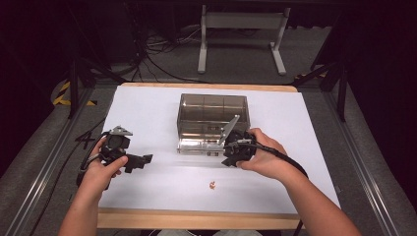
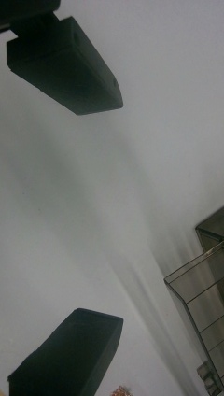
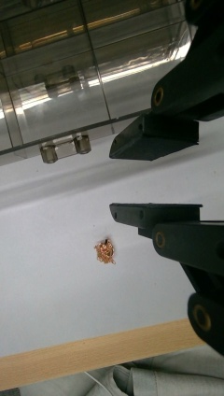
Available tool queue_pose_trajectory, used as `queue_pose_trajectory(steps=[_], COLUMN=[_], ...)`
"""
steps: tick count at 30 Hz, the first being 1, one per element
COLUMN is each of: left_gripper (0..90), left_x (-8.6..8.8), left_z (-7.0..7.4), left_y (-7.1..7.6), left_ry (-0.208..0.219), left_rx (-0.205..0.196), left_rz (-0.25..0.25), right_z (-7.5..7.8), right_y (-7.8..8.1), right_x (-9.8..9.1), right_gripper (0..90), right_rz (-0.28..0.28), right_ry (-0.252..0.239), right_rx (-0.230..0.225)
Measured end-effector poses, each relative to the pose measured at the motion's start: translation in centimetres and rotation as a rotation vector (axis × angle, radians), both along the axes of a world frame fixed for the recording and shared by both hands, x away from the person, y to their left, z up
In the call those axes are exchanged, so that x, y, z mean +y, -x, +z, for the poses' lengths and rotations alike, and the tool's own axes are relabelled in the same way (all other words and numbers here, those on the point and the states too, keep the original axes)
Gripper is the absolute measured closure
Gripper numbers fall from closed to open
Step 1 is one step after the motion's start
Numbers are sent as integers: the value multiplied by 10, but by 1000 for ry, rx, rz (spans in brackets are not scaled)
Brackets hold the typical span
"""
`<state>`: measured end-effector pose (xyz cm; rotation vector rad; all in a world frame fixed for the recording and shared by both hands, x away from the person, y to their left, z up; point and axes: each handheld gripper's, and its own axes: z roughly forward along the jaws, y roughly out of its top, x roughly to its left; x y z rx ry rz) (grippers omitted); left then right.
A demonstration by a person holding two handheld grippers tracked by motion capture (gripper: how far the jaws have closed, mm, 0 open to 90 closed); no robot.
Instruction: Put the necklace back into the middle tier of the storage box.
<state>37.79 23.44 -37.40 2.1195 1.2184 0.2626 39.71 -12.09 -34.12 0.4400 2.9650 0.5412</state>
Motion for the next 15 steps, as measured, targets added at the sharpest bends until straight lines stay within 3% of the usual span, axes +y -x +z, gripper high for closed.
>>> queue_pose_trajectory(steps=[15], left_gripper=[12], left_x=[1], left_z=[0], left_y=[0], left_ry=[0], left_rx=[2], left_rz=[0], right_z=[-10], right_y=[8], right_x=[13], right_gripper=[669], right_rz=[34], right_ry=[-2], right_rx=[13])
